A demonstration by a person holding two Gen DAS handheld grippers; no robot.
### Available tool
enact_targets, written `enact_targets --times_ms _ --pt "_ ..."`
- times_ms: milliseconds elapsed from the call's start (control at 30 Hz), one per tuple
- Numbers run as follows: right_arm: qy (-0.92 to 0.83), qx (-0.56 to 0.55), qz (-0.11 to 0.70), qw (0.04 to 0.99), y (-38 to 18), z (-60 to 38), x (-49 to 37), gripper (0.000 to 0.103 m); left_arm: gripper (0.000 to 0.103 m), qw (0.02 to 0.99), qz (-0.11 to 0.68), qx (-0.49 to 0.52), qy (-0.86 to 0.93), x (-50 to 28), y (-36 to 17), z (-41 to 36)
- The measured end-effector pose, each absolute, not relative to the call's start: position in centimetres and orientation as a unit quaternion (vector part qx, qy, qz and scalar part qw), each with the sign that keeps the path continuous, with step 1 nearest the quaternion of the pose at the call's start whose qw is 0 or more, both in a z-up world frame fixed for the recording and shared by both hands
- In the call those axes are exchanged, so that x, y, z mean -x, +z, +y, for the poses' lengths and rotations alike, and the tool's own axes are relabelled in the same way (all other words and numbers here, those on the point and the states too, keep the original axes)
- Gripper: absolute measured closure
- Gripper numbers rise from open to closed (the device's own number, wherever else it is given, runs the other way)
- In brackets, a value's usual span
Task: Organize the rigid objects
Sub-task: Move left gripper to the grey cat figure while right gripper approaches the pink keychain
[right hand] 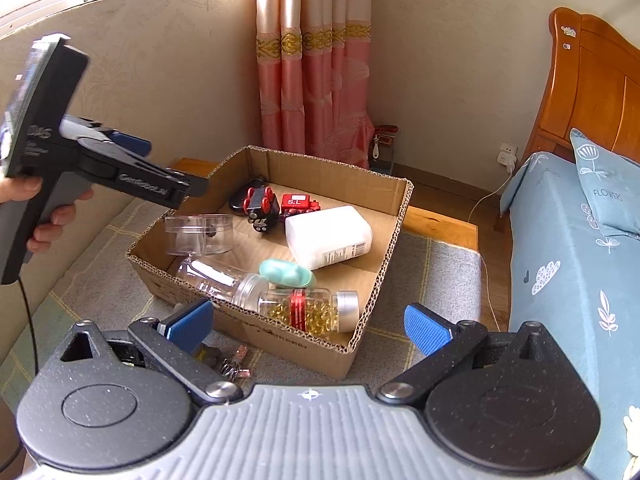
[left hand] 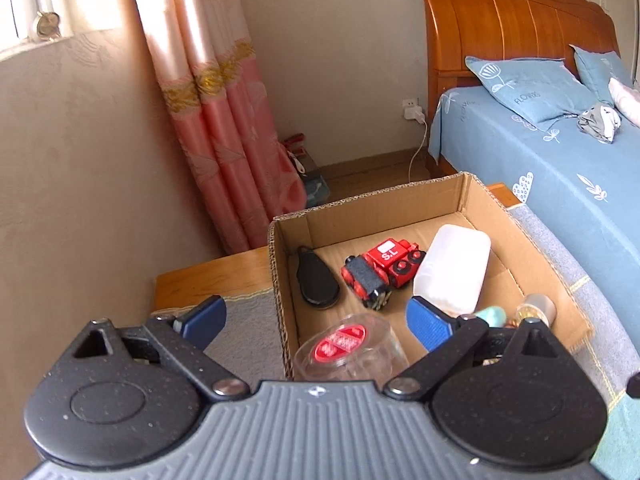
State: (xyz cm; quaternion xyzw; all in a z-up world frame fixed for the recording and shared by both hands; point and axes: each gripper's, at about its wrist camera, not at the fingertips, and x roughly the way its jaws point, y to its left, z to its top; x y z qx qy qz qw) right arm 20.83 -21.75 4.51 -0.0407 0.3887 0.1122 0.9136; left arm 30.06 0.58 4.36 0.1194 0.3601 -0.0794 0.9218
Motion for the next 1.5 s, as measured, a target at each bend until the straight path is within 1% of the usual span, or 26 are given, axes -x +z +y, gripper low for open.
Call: enact_targets --times_ms 233,367,567,767,933,1233,1300,1500 --pt "0.102 0.02 0.395 0.913 2.7 -21.0 -19.0 0.0 0.006 0.926 0.35 -0.113 -0.085 -23.3 4.5 0.8" --pt "0.092 0.02 0.391 0.915 1.5 -20.4 -17.7 0.0 0.002 0.932 0.337 -0.107 -0.074 -19.9 3.7 0.8" --pt "0.094 0.016 0.416 0.904 -1.6 -19.1 -16.9 0.0 0.002 0.934 0.347 -0.065 -0.058 -17.0 1.9 1.7" --pt "0.096 0.003 0.455 0.885 -6.0 -16.6 -17.6 0.0 0.002 0.93 0.36 -0.054 -0.045 -16.2 -0.2 2.1" --pt "0.073 -0.003 0.456 0.887 -8.7 -15.3 -18.2 0.0 0.002 0.929 0.362 -0.052 -0.052 -16.0 -1.1 2.5" --pt "0.01 0.019 0.44 0.898 -9.5 -17.5 -16.9 0.0 0.002 0.925 0.369 -0.04 -0.086 -16.8 -1.9 1.9" --pt "0.001 0.008 0.433 0.901 -9.7 -18.6 -16.2 0.0 0.002 0.923 0.37 -0.044 -0.093 -17.3 -2.0 1.3" --pt "0.007 0.015 0.416 0.909 -10.0 -19.3 -15.0 0.0 0.002 0.918 0.377 -0.051 -0.11 -19.1 -2.8 -1.0"
